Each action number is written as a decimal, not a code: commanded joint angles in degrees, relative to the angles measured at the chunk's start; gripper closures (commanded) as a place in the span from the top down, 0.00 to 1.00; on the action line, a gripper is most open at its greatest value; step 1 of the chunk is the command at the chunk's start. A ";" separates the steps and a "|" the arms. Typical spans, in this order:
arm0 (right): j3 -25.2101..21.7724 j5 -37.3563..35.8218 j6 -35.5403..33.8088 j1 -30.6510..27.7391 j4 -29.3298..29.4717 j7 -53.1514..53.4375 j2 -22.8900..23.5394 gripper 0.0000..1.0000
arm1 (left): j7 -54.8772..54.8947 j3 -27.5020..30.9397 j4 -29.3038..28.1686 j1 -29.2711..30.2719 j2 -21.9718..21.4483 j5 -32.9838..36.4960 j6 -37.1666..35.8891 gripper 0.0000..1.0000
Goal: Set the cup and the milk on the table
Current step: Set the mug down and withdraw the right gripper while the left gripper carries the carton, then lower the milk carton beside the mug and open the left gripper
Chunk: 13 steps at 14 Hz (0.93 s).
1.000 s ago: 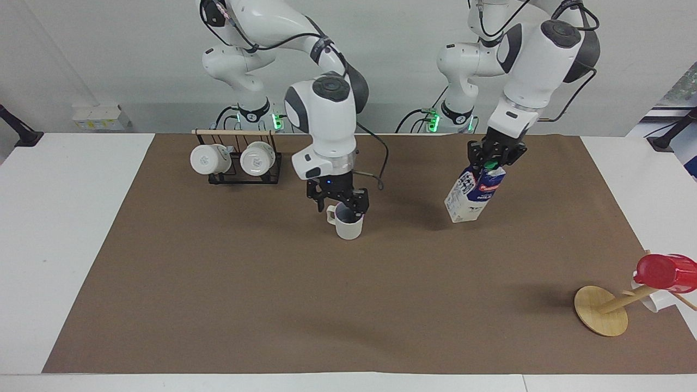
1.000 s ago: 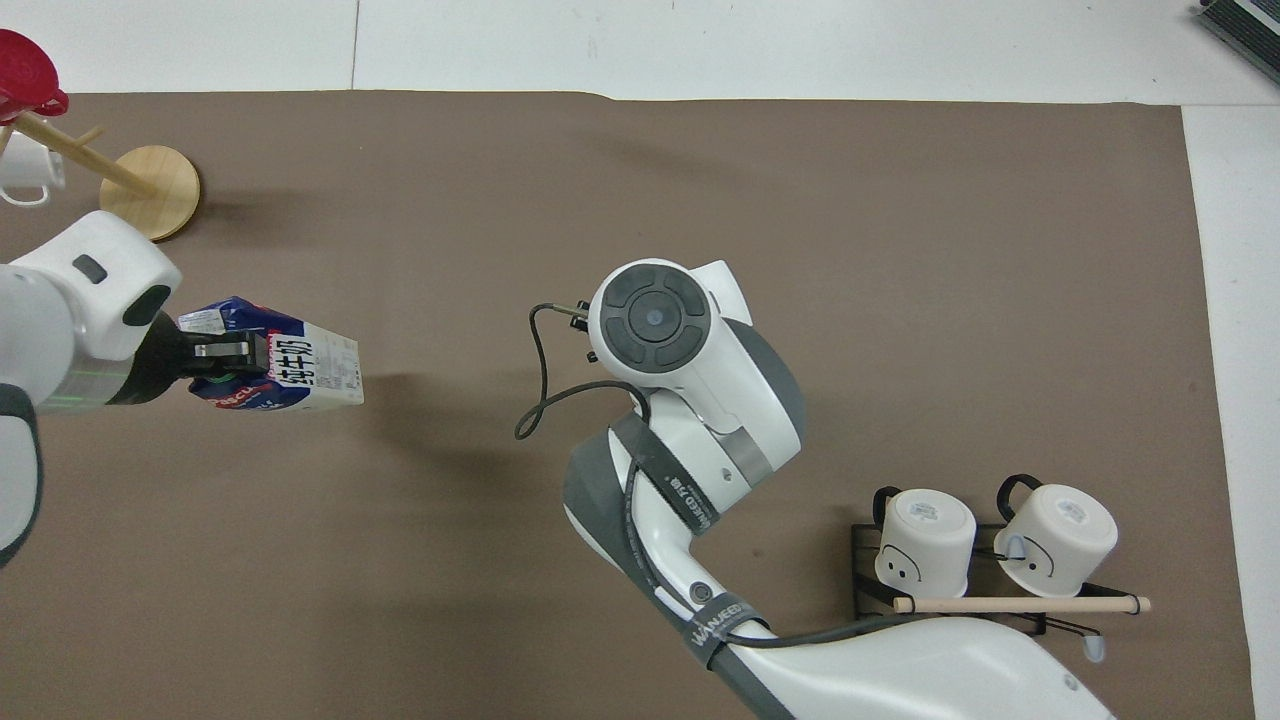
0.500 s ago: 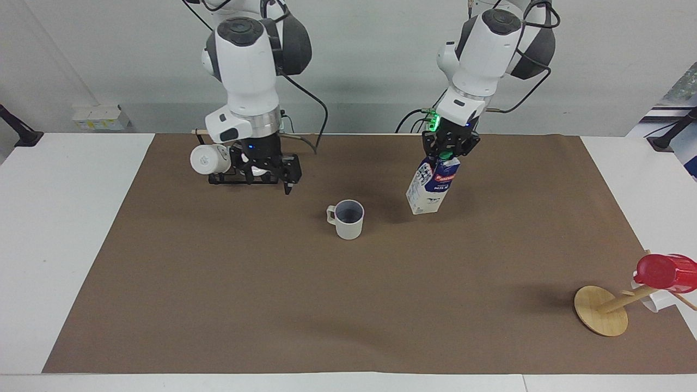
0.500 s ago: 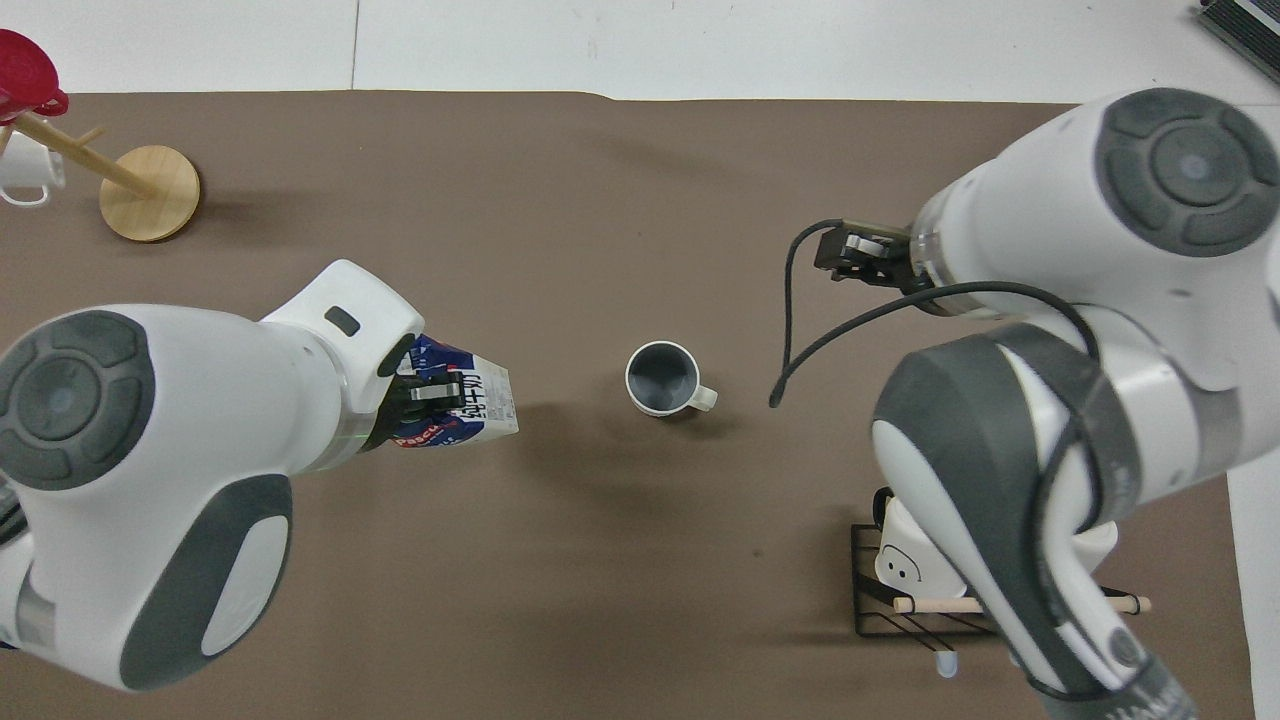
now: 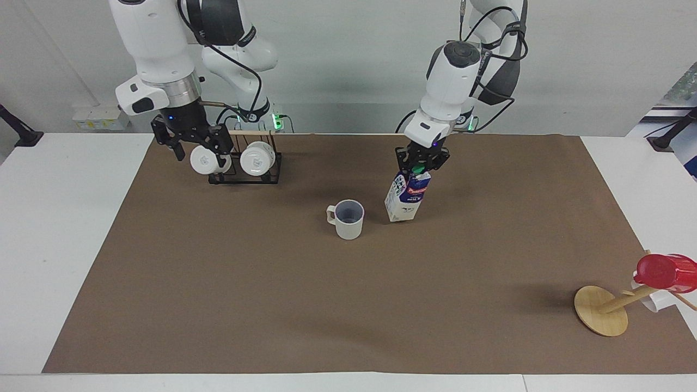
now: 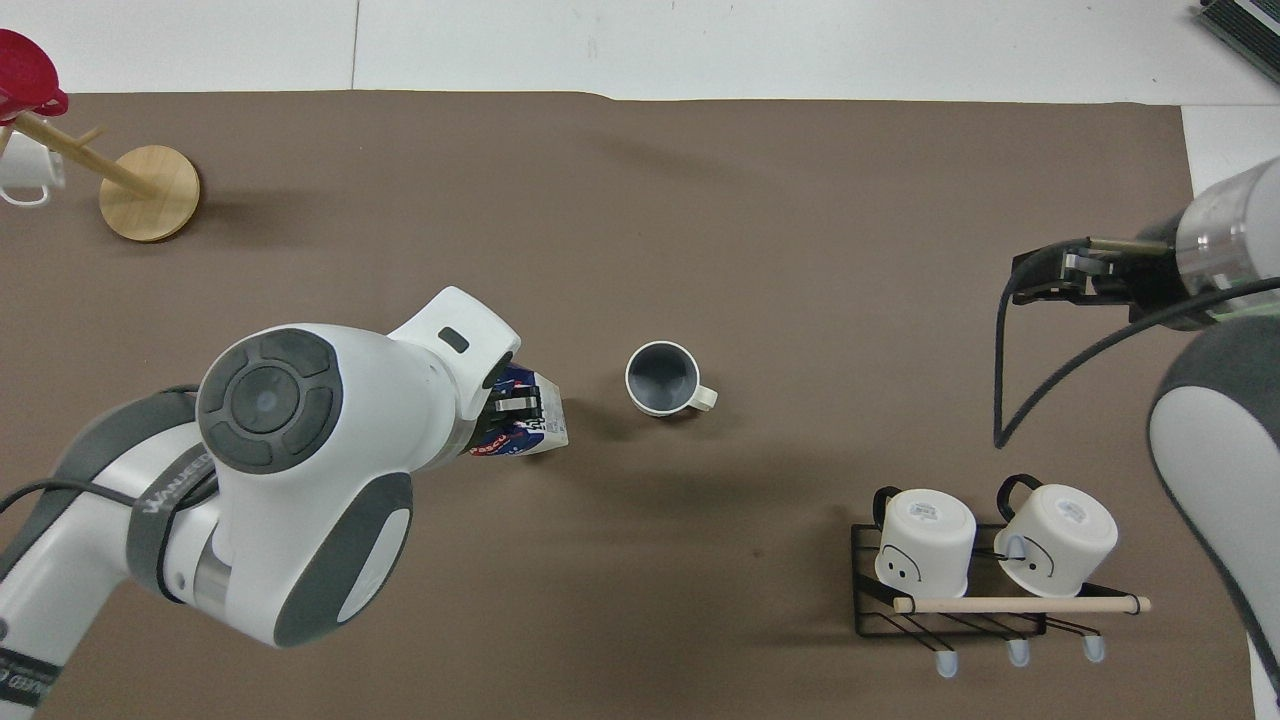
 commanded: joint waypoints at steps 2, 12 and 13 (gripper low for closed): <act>0.57 1.41 -1.91 -1.39 -1.44 -4.04 -1.98 1.00 | -3.41 0.92 -0.22 -1.98 1.30 2.45 3.22 0.41; 1.19 2.56 -3.67 -1.04 1.64 -7.04 -1.36 1.00 | -5.53 1.45 4.60 -1.63 -2.82 2.36 -4.66 1.00; 1.19 2.64 -3.67 -1.04 1.55 -6.95 -1.36 1.00 | -3.17 1.89 5.92 -0.93 -4.14 2.36 -7.83 1.00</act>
